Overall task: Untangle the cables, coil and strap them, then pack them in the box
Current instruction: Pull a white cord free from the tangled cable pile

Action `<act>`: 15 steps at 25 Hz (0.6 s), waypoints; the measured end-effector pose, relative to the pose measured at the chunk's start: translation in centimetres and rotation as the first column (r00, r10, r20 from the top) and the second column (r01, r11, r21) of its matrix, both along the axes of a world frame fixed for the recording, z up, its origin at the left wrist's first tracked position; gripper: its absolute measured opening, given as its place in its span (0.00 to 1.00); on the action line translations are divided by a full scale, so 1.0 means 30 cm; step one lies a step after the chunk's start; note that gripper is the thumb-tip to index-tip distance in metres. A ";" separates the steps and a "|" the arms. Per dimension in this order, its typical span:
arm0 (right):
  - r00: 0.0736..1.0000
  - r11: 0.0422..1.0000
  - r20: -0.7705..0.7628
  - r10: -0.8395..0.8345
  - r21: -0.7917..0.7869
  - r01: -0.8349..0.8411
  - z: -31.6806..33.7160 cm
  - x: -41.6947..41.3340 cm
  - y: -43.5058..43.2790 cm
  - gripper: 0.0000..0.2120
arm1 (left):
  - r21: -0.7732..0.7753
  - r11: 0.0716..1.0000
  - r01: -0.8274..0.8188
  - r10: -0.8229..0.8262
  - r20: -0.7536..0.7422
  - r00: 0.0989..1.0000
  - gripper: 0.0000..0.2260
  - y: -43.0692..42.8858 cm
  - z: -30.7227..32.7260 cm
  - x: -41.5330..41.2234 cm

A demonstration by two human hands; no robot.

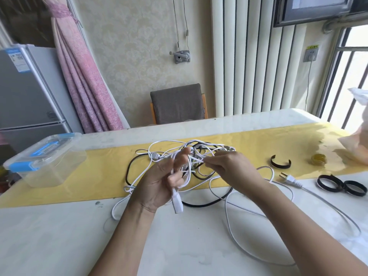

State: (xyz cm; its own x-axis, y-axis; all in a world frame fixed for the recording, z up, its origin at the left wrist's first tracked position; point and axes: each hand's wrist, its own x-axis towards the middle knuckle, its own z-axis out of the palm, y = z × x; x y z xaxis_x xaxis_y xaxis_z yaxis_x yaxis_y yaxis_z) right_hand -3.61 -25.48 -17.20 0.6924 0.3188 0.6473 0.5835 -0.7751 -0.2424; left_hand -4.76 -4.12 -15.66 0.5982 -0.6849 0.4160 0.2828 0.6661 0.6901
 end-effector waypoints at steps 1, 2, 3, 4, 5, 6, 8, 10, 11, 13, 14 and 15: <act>1.000 0.998 -0.017 0.014 -0.055 -0.015 -0.005 -0.003 0.017 0.14 | 0.013 0.999 -0.053 0.053 -0.006 0.999 0.16 -0.007 0.006 -0.007; 0.999 0.995 -0.033 0.033 -0.089 -0.036 -0.007 -0.008 0.031 0.14 | 0.069 0.980 -0.184 0.186 -0.024 0.982 0.15 -0.008 0.013 -0.017; 0.998 0.993 -0.041 0.050 -0.109 -0.054 -0.007 -0.015 0.045 0.14 | 0.123 0.938 -0.325 0.330 -0.026 0.944 0.14 -0.006 0.017 -0.023; 0.997 0.991 -0.033 0.063 -0.120 -0.067 -0.006 -0.023 0.054 0.14 | 0.155 0.894 -0.420 0.427 -0.012 0.904 0.12 -0.005 0.022 -0.024; 0.997 0.988 -0.013 0.079 -0.131 -0.080 -0.006 -0.033 0.066 0.14 | 0.165 0.866 -0.471 0.479 -0.009 0.878 0.12 -0.007 0.033 -0.025; 0.995 0.985 0.001 0.102 -0.141 -0.101 -0.007 -0.043 0.078 0.13 | 0.169 0.850 -0.500 0.510 -0.021 0.860 0.13 -0.012 0.042 -0.028; 0.987 0.975 -0.005 0.158 -0.158 -0.157 -0.010 -0.063 0.105 0.12 | 0.210 0.793 -0.572 0.586 -0.005 0.810 0.14 -0.017 0.041 -0.019; 0.977 0.963 -0.004 0.214 -0.169 -0.212 -0.006 -0.079 0.121 0.10 | 0.291 0.652 -0.700 0.694 0.141 0.706 0.12 -0.029 0.028 -0.012; 0.970 0.955 -0.011 0.241 -0.173 -0.239 0.001 -0.087 0.124 0.09 | 0.316 0.562 -0.765 0.730 0.247 0.638 0.12 -0.035 0.015 -0.009; 0.959 0.943 -0.007 0.282 -0.185 -0.279 0.017 -0.103 0.124 0.05 | 0.319 0.375 -0.870 0.722 0.488 0.490 0.10 -0.046 -0.010 -0.004; 0.957 0.940 0.008 0.290 -0.190 -0.283 0.024 -0.108 0.122 0.04 | 0.304 0.279 -0.911 0.672 0.615 0.412 0.09 -0.051 -0.019 -0.004; 0.957 0.940 0.018 0.290 -0.191 -0.281 0.027 -0.113 0.120 0.04 | 0.293 0.193 -0.936 0.589 0.728 0.349 0.09 -0.054 -0.033 -0.004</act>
